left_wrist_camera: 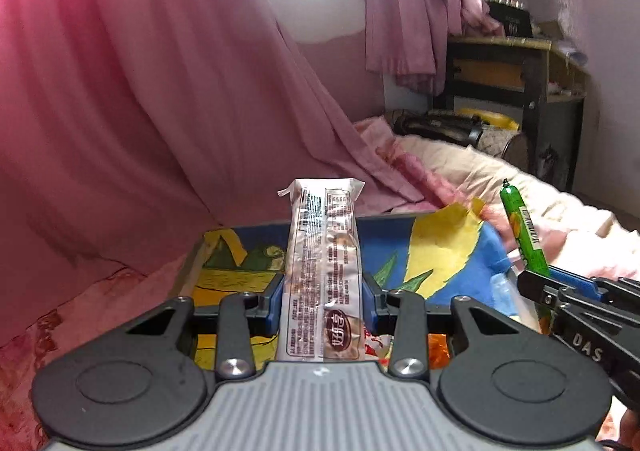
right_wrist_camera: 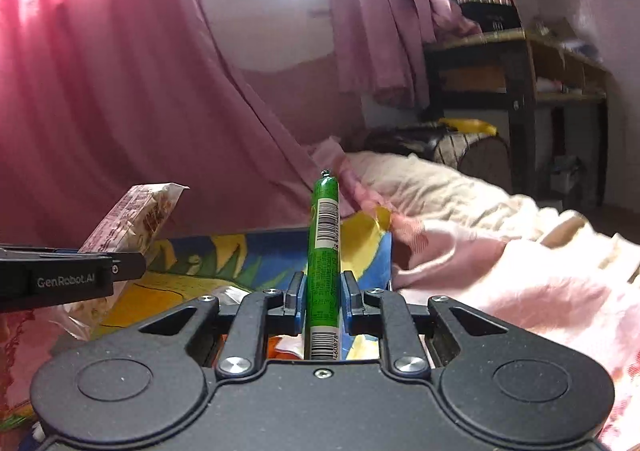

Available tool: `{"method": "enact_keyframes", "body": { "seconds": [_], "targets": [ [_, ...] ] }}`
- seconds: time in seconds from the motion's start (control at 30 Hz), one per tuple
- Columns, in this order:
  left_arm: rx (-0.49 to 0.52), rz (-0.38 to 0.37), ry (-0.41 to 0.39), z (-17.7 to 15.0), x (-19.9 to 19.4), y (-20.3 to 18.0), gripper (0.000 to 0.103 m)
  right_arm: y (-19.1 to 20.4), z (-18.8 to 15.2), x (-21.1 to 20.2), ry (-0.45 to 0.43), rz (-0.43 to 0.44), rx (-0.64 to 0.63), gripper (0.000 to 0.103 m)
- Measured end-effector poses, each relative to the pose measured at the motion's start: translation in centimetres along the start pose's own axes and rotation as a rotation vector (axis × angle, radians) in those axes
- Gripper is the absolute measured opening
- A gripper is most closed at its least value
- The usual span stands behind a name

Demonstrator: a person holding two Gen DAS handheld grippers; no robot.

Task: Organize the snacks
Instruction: 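Carry both items into the cartoon tray and open both tools to release them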

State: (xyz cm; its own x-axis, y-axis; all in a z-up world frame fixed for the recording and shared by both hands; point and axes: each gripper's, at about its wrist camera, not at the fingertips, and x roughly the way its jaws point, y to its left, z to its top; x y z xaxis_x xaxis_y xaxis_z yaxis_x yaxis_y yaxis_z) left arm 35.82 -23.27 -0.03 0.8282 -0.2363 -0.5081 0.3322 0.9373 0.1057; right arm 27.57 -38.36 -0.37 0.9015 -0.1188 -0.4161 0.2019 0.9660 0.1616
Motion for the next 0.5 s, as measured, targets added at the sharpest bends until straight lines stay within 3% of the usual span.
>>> {"method": "enact_keyframes", "body": {
  "seconds": [0.27, 0.5],
  "targets": [
    [-0.008, 0.019, 0.077, -1.2, 4.5, 0.2, 0.041, -0.8, -1.0, 3.6, 0.061, 0.006, 0.024, 0.019],
    [-0.020, 0.003, 0.108, -1.9, 5.9, 0.0, 0.041, -1.2, -1.8, 5.2, 0.133, 0.018, 0.038, 0.019]
  ]
}}
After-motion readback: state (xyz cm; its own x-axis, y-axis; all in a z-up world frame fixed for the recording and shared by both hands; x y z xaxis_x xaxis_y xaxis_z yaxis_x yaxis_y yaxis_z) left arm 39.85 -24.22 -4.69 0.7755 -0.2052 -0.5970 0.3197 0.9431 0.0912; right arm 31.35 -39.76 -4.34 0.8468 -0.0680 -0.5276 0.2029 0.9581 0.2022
